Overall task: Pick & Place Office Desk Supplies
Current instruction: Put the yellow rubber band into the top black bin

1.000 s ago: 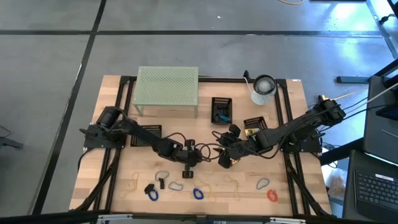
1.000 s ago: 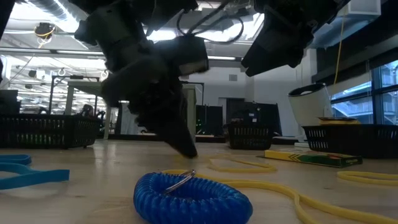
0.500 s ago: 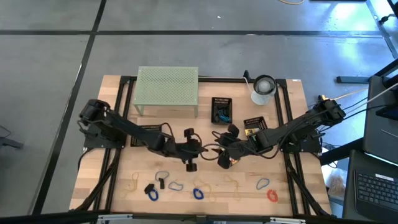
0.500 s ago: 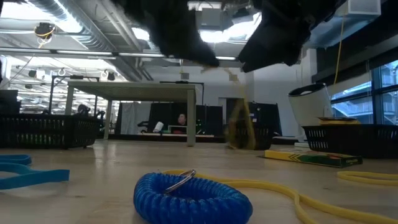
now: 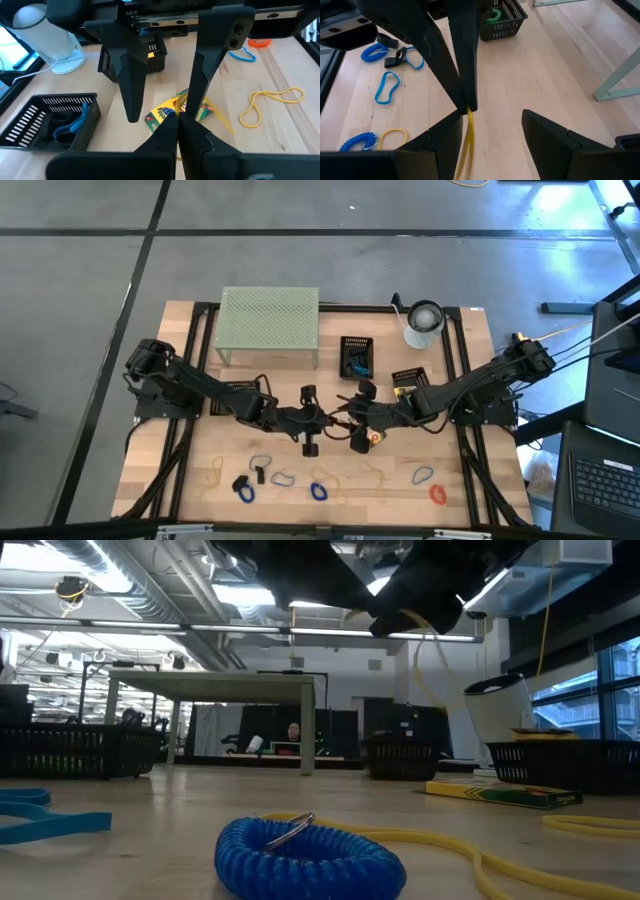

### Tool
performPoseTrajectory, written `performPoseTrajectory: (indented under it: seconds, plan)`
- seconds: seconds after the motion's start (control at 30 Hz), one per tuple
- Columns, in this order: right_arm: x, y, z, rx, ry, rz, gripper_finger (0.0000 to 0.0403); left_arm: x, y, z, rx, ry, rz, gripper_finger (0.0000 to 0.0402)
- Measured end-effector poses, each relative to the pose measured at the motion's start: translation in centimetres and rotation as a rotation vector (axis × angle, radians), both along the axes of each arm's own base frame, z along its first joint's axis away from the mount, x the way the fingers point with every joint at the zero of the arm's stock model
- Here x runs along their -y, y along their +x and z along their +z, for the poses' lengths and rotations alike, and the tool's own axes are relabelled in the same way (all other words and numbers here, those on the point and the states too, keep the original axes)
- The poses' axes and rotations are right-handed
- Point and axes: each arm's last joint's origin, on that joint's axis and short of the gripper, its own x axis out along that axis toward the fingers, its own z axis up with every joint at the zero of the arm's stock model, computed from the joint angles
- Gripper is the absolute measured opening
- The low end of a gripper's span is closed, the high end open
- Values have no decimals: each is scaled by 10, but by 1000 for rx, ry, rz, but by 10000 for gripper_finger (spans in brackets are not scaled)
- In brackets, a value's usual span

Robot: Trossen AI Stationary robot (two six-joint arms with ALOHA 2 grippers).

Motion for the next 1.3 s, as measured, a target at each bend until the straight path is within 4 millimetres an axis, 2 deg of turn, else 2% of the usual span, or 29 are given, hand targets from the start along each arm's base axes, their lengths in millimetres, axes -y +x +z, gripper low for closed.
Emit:
performPoseTrajectory:
  seconds: [0.53, 0.67, 0.87, 1.13, 1.2, 1.3]
  plan:
    - [1, 1, 0, -7, 46, 17, 206, 2, 3, 10, 96, 57, 8, 3]
    - [1, 1, 0, -5, 73, 0, 194, 2, 3, 10, 100, 60, 16, 3]
    - [1, 1, -1, -18, 85, 15, 138, 6, 1, 11, 111, 99, 89, 2]
    - [0, 0, -1, -26, 103, 39, 20, 13, -2, 11, 113, 109, 92, 3]
    - [0, 1, -1, -25, 103, 38, 7, 13, -2, 11, 113, 109, 91, 2]
    - [2, 1, -1, -24, 119, 21, 10, 15, -3, 11, 114, 108, 86, 6]
